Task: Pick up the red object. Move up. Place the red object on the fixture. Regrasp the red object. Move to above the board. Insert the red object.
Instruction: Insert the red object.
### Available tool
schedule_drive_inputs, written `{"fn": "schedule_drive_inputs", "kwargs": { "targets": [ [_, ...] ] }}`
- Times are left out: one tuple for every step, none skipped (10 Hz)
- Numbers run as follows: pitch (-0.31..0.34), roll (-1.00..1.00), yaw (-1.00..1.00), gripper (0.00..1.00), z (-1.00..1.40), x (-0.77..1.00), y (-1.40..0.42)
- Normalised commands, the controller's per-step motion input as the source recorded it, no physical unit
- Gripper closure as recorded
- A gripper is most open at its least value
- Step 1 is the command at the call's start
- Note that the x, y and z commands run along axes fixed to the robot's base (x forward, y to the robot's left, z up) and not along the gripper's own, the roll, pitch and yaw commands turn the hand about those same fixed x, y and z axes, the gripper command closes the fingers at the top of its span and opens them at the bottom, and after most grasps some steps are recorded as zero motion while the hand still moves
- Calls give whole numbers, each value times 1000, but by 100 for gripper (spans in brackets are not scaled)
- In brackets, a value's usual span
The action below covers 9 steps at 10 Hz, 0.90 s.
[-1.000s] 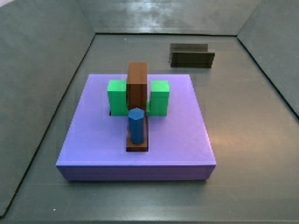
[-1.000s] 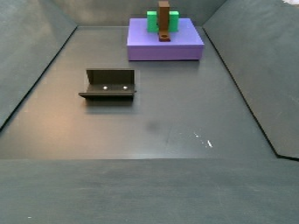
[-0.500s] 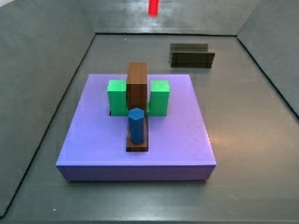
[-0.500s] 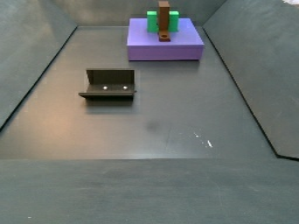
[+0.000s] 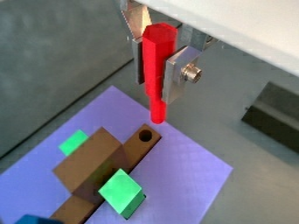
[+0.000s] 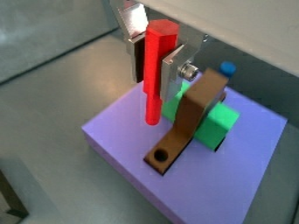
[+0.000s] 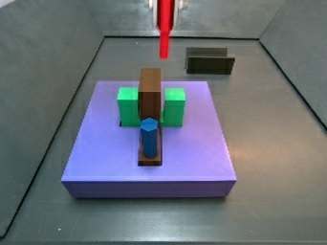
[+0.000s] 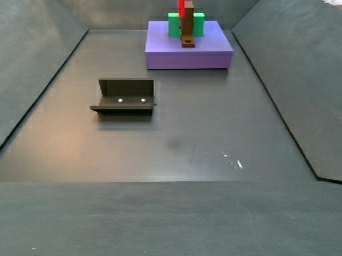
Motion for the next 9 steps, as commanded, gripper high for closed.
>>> {"fn": "schedule_drive_inputs", "kwargs": {
  "targets": [
    [-64, -124, 0, 100, -491, -100, 69],
    [-74, -103, 3, 100, -320, 0, 0],
    [-91, -44, 97, 100, -123, -6, -80],
    [-107, 0, 203, 100, -20, -20, -60],
    [-134, 0, 166, 100, -214, -111, 0],
    [-160, 0, 140, 100, -314, -203, 0],
    [-170, 10, 140, 100, -286, -274, 0],
    [-153, 0, 174, 100, -143, -286, 0],
    [-120, 0, 217, 100, -9, -157, -57]
  ]
}}
